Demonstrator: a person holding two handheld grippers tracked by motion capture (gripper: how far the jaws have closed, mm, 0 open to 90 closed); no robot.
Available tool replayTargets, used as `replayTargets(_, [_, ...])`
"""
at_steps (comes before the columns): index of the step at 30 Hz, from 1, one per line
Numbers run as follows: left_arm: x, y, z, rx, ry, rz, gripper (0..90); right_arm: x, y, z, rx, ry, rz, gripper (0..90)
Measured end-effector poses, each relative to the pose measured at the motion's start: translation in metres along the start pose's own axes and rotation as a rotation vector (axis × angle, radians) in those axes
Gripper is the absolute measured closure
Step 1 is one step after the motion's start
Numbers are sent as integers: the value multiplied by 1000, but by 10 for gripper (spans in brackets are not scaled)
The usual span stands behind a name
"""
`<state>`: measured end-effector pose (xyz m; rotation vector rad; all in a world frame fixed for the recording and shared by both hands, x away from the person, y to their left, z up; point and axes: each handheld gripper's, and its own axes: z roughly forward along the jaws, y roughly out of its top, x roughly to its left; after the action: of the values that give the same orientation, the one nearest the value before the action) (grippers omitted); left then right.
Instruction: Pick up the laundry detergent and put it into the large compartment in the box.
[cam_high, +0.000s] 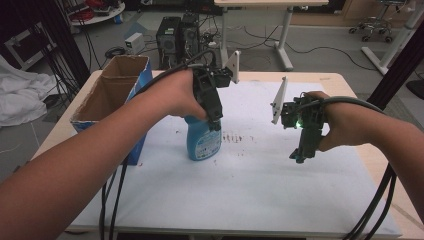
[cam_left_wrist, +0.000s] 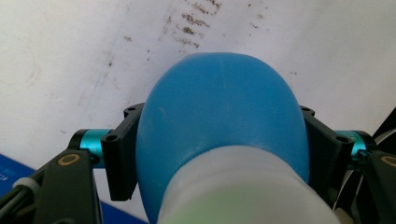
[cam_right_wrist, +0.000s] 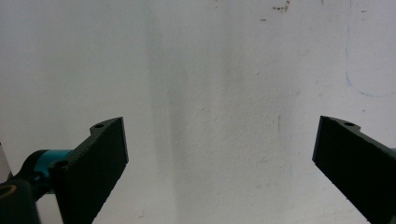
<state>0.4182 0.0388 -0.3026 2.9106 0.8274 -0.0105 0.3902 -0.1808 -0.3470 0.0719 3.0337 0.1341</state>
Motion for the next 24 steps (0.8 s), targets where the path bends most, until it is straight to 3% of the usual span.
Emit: replayTargets(24, [0, -1, 0, 3, 12, 4, 386, 0, 2, 2, 5, 5, 3, 23])
